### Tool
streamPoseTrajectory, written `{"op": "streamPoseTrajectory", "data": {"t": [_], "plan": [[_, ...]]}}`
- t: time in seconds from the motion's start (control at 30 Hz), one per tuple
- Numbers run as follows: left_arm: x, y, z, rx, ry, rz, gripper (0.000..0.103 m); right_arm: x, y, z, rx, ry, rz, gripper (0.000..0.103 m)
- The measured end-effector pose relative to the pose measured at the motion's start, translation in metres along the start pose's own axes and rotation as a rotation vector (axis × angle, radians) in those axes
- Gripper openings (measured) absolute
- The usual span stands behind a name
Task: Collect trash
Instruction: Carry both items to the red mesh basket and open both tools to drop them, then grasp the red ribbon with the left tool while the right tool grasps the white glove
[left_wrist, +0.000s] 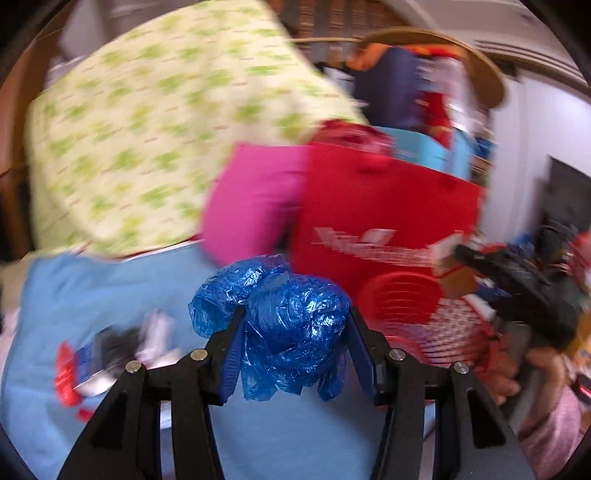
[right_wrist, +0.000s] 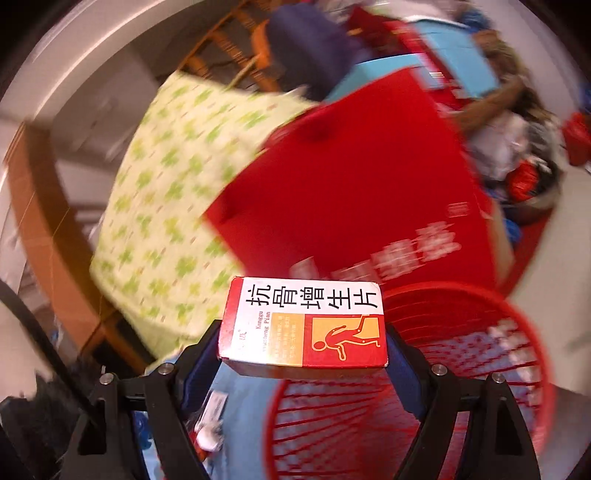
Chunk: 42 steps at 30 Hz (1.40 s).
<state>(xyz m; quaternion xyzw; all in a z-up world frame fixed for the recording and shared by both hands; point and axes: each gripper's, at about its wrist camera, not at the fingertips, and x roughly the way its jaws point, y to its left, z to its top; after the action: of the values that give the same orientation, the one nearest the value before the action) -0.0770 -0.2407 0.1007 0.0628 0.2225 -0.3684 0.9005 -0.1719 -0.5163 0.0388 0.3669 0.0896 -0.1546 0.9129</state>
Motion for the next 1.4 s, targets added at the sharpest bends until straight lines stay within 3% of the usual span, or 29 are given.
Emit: {"op": "streamPoseTrajectory", "data": {"t": [0.1, 0.27, 0.47, 0.63, 0.77, 0.97, 1.1, 1.17, 1.23, 1.4], "plan": [[0.025, -0.045, 0.005, 0.029, 0.045, -0.082, 0.054, -0.010, -0.029, 0.012, 0.058, -0.012, -0.023, 0.084], [0.067, -0.093, 0.007, 0.083, 0.103, -0.123, 0.059, -0.005, -0.060, 0.021, 0.107, 0.054, -0.028, 0.085], [0.091, -0.105, 0.001, 0.105, 0.144, -0.072, 0.067, 0.003, -0.060, 0.018, 0.135, 0.086, -0.002, 0.086], [0.071, -0.080, -0.007, 0.097, 0.104, -0.013, 0.069, -0.006, -0.031, 0.012, 0.041, 0.029, 0.032, 0.086], [0.043, -0.027, -0.024, 0.032, 0.084, 0.077, 0.071, -0.016, 0.003, 0.004, -0.019, -0.031, 0.118, 0.086], [-0.002, 0.076, -0.073, -0.084, 0.084, 0.328, 0.071, -0.019, 0.078, -0.031, -0.167, -0.049, 0.267, 0.086], [-0.026, 0.153, -0.110, -0.213, 0.127, 0.491, 0.071, 0.004, 0.120, -0.064, -0.220, 0.073, 0.339, 0.086], [-0.035, 0.183, -0.123, -0.289, 0.133, 0.544, 0.071, 0.031, 0.141, -0.087, -0.228, 0.204, 0.353, 0.086], [-0.041, 0.208, -0.135, -0.353, 0.148, 0.567, 0.071, 0.058, 0.155, -0.110, -0.217, 0.334, 0.357, 0.086], [-0.039, 0.230, -0.149, -0.388, 0.200, 0.593, 0.071, 0.125, 0.171, -0.172, -0.141, 0.647, 0.322, 0.086]]}}
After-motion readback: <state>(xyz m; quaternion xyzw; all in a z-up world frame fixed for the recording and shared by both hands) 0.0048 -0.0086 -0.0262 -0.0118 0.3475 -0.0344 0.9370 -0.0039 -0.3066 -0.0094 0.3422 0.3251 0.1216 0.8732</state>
